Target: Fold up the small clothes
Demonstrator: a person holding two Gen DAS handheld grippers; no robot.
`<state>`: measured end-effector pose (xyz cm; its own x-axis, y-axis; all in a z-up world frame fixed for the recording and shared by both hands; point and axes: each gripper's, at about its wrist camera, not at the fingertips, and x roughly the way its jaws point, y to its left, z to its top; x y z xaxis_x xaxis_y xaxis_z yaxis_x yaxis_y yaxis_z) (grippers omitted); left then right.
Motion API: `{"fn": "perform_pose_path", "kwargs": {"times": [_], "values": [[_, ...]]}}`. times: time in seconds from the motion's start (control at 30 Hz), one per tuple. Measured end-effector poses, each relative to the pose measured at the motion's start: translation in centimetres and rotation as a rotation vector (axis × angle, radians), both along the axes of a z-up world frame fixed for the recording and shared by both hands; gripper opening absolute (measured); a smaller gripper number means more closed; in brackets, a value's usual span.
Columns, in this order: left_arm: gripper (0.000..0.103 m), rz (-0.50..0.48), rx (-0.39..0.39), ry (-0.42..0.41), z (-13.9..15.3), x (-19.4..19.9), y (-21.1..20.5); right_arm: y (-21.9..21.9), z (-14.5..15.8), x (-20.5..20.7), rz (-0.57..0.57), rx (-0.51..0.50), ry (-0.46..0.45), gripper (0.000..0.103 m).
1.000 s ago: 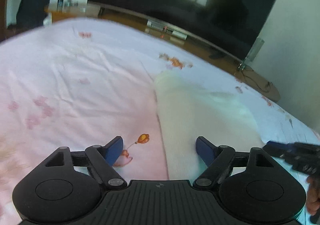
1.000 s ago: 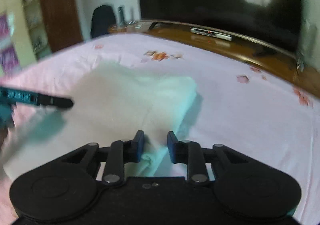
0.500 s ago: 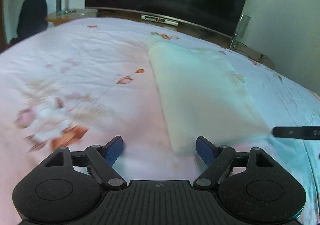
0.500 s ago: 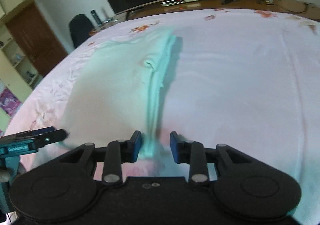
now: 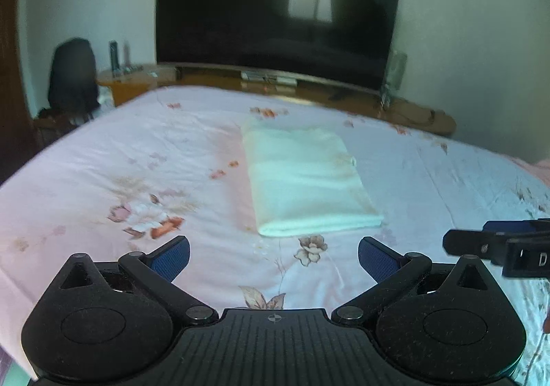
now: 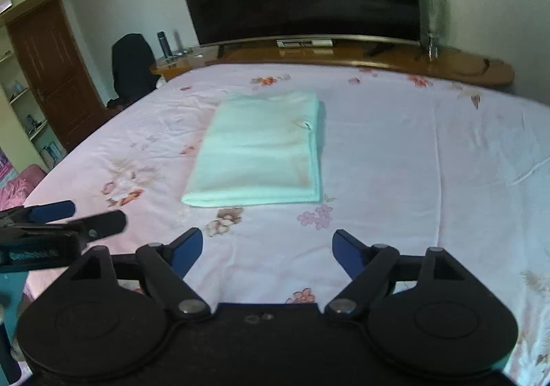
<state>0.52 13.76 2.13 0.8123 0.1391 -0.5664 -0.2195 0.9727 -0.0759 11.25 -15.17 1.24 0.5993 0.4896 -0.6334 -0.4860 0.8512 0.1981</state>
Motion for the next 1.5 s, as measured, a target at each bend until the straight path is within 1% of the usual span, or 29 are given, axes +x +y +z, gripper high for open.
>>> {"fn": "perform_pose_path", "kwargs": {"times": [0.1, 0.23, 0.53, 1.5], "values": [[0.103, 0.035, 0.008, -0.021, 0.8, -1.3, -0.3, -0.5, 1.4, -1.4, -0.016, 0.025, -0.049, 0.084], [0.103, 0.046, 0.020, -0.036, 1.4, -2.1, -0.6, -0.9, 2.2, -2.6, -0.031, 0.040, -0.089, 0.085], [0.103, 0.052, 0.009, -0.060, 2.0, -2.2, -0.7, -0.9, 2.8, -3.5, -0.019, 0.048, -0.101, 0.085], [0.103, 0.034, 0.024, -0.068, 2.7, -1.9, -1.6, -1.2, 3.9, -3.8, -0.021, 0.063, -0.129, 0.085]]}}
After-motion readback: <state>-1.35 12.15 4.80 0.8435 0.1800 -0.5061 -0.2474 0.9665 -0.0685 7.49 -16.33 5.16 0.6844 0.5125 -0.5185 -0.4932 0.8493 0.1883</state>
